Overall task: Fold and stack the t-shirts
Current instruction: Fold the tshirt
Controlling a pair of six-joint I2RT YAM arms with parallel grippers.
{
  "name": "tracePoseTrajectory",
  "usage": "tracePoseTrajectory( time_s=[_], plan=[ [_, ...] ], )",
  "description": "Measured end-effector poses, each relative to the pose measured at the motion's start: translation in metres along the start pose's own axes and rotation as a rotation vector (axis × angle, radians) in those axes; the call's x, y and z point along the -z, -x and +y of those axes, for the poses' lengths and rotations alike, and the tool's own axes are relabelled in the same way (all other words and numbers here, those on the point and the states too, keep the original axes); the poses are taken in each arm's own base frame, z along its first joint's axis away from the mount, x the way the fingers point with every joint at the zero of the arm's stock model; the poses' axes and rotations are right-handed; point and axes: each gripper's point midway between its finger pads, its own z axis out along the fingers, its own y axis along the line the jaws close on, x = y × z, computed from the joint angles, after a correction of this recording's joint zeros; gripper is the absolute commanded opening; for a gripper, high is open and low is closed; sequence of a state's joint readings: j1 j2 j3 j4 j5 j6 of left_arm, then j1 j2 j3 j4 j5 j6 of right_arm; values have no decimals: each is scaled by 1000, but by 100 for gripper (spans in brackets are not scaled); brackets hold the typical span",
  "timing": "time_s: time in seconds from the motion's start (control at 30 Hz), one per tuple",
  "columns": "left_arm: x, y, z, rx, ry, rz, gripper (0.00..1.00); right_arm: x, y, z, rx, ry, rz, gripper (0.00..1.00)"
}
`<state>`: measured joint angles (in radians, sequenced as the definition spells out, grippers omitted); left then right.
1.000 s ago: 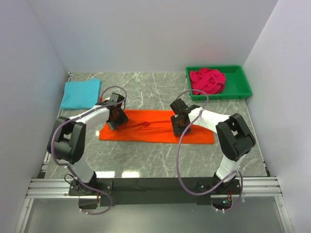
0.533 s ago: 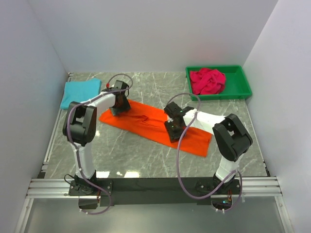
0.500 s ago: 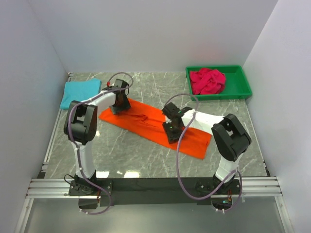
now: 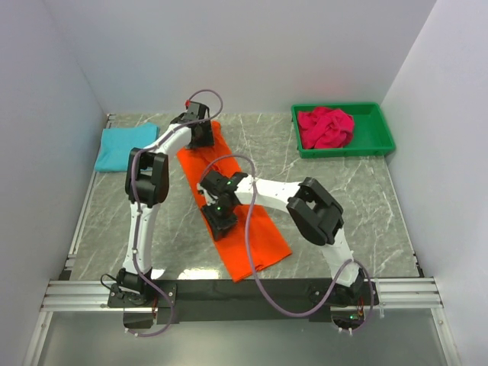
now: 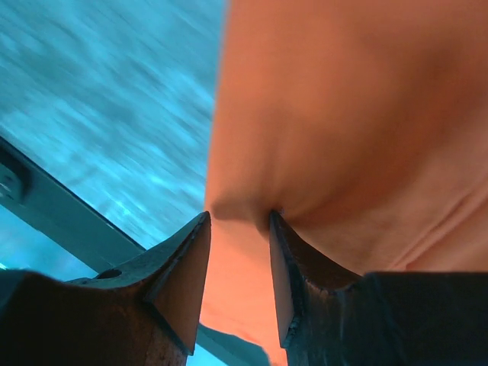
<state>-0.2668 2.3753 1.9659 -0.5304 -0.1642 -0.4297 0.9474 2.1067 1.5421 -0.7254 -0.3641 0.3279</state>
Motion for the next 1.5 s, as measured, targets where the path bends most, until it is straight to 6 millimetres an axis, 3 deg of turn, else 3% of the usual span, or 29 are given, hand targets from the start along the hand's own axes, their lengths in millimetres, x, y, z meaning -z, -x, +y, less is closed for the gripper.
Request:
tracePoseTrajectory(
  time_s=[0.1, 0.3, 0.37, 0.47, 0.6, 0.67, 0.77, 0.9, 1.0, 1.1, 1.17, 1.23, 1.43, 1.5],
  plan=[
    [-10, 14, -14, -15, -47, -25, 72, -5, 12, 12, 12, 15, -27, 46],
    [-21, 38, -37, -10, -148, -97, 86, 7, 20, 6, 15, -56, -94, 54],
    [-21, 41, -43, -5, -178, -108, 93, 24, 22, 4, 20, -85, -140, 55],
    [-19, 45, -47, 1, -206, -131, 98, 66, 25, 4, 30, -117, -251, 55],
    [-3, 49, -46, 7, -212, -147, 99, 123, 22, -7, 6, -147, -399, 54],
    [17, 61, -47, 16, -219, -176, 99, 143, 16, -23, -29, -175, -456, 53],
    [62, 91, -50, 46, -243, -252, 99, 153, 6, -51, -90, -219, -482, 52],
    [147, 134, -51, 111, -284, -386, 100, 139, -18, -92, -182, -281, -431, 51],
    [210, 135, -42, 175, -298, -433, 99, 126, -37, -112, -236, -307, -379, 51],
    [246, 100, -33, 217, -288, -391, 97, 117, -52, -118, -262, -308, -340, 51],
    [260, 59, -32, 231, -278, -323, 94, 114, -58, -116, -275, -295, -330, 51],
    [262, 15, -32, 233, -263, -239, 93, 113, -62, -114, -287, -282, -329, 51],
    [257, -165, -15, 198, -181, 105, 89, 105, -78, -110, -329, -239, -307, 50],
    [261, -208, -11, 192, -169, 182, 89, 98, -87, -111, -343, -232, -280, 50]
  ],
)
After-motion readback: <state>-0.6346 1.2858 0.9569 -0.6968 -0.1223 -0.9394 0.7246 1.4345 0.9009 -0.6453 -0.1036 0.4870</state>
